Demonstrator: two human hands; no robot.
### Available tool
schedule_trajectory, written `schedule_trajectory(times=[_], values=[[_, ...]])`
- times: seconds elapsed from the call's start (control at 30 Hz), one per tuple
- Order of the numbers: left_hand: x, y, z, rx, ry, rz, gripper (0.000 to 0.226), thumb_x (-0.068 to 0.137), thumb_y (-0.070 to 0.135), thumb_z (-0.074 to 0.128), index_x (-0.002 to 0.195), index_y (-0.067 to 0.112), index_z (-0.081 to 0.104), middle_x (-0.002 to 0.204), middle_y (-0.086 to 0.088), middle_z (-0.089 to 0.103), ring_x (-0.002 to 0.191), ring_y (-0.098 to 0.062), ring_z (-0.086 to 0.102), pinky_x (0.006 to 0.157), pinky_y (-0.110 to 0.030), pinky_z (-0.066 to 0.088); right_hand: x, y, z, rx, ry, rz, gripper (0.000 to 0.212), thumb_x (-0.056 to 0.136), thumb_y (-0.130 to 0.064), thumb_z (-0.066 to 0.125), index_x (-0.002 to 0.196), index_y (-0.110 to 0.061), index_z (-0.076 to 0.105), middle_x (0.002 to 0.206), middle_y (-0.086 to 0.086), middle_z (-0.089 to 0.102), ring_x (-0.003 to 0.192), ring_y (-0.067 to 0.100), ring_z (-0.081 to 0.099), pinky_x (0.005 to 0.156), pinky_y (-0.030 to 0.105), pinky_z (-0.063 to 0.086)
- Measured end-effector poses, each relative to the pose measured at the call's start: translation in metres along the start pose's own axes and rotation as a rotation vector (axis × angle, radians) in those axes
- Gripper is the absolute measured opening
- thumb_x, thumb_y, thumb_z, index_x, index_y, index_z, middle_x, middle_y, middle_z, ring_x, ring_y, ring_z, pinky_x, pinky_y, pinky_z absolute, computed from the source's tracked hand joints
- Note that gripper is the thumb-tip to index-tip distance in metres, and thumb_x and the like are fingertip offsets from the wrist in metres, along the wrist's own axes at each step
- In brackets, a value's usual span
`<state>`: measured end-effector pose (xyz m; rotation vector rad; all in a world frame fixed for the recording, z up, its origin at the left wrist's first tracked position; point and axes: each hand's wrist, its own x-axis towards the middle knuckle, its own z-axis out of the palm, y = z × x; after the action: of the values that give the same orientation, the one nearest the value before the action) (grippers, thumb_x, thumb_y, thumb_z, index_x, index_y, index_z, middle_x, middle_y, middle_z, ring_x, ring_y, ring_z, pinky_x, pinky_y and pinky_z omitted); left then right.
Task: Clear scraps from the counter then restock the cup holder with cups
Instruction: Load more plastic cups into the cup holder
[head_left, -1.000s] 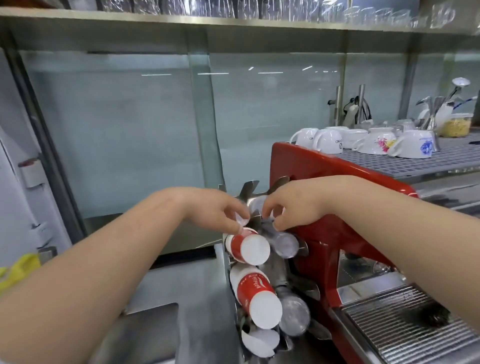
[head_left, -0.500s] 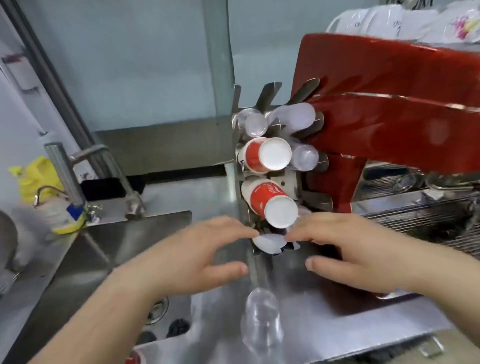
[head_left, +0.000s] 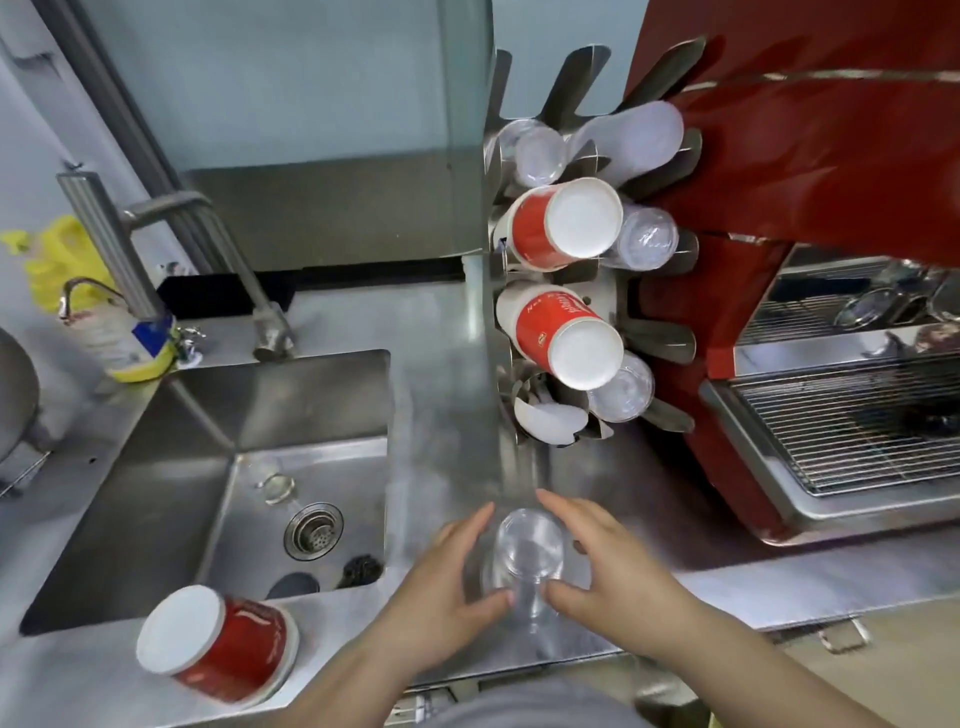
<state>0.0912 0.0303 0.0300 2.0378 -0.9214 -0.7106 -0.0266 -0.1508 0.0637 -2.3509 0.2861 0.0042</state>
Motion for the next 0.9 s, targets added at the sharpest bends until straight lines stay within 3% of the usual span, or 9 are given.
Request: schedule_trajectory(times=[0.13, 0.2, 0.3, 0.5, 0.7, 0.77, 0.9], values=[[0.004, -0.022, 0.014, 0.002, -0.023, -0.039, 0.078, 0.069, 0.043, 0.063, 0.142, 0.042, 0.036, 0.136, 0.014, 0.044, 0.131, 0.006, 0.037, 0.111, -0.03, 0.038, 0.006, 0.004, 0.007, -0.007, -0.037, 0.025, 0.082, 0.079, -0.033, 0.067, 0.147, -0.037, 0.022, 0.141, -0.022, 0.03, 0.125, -0.008, 0.033, 0.099, 0.002, 0.025], [0.006, -0.032, 0.02, -0.027, -0.042, -0.063, 0.076, 0.073, 0.035, 0.066, 0.142, 0.043, 0.037, 0.138, 0.014, 0.046, 0.133, 0.0, 0.042, 0.109, -0.034, 0.042, 0.008, 0.003, 0.009, 0.004, -0.044, 0.034, 0.084, 0.077, -0.034, 0.068, 0.148, -0.036, 0.022, 0.139, -0.023, 0.029, 0.129, -0.006, 0.031, 0.103, 0.006, 0.025], [0.012, -0.05, 0.03, -0.048, -0.069, -0.071, 0.074, 0.079, 0.025, 0.07, 0.144, 0.039, 0.037, 0.138, 0.01, 0.052, 0.131, -0.014, 0.049, 0.104, -0.046, 0.046, 0.011, 0.0, 0.013, 0.041, -0.035, 0.044, 0.08, 0.073, -0.033, 0.071, 0.142, -0.036, 0.03, 0.129, -0.026, 0.035, 0.124, -0.004, 0.037, 0.103, 0.017, 0.038], [0.011, -0.057, 0.034, 0.002, -0.013, -0.064, 0.07, 0.074, 0.033, 0.073, 0.136, 0.044, 0.043, 0.131, 0.017, 0.046, 0.128, 0.002, 0.044, 0.106, -0.029, 0.044, 0.005, -0.003, 0.016, 0.129, 0.042, 0.057, 0.058, 0.063, -0.032, 0.07, 0.111, -0.047, 0.043, 0.109, -0.031, 0.05, 0.107, -0.001, 0.051, 0.087, 0.024, 0.05], [0.006, -0.049, 0.029, -0.03, 0.005, -0.041, 0.072, 0.072, 0.035, 0.069, 0.138, 0.044, 0.042, 0.132, 0.022, 0.041, 0.124, 0.006, 0.046, 0.106, -0.024, 0.042, -0.017, 0.003, 0.014, 0.27, 0.139, 0.129, 0.061, 0.061, -0.028, 0.075, 0.112, -0.045, 0.047, 0.11, -0.02, 0.059, 0.1, 0.009, 0.061, 0.082, 0.028, 0.054], [0.004, -0.038, 0.023, -0.008, 0.017, -0.006, 0.067, 0.072, 0.039, 0.066, 0.135, 0.045, 0.045, 0.132, 0.019, 0.044, 0.119, 0.006, 0.048, 0.103, -0.02, 0.042, -0.023, 0.003, 0.01, 0.325, 0.17, 0.144, 0.061, 0.062, -0.021, 0.078, 0.112, -0.043, 0.049, 0.109, -0.016, 0.06, 0.098, 0.007, 0.062, 0.078, 0.022, 0.055], [-0.001, -0.016, 0.003, -0.015, 0.086, 0.078, 0.059, 0.07, 0.047, 0.062, 0.128, 0.044, 0.052, 0.131, 0.025, 0.044, 0.117, 0.002, 0.05, 0.093, -0.027, 0.051, -0.028, -0.006, -0.008, 0.412, 0.198, 0.118, 0.066, 0.066, -0.003, 0.08, 0.115, -0.035, 0.049, 0.112, -0.013, 0.061, 0.1, -0.001, 0.062, 0.076, 0.01, 0.05]])
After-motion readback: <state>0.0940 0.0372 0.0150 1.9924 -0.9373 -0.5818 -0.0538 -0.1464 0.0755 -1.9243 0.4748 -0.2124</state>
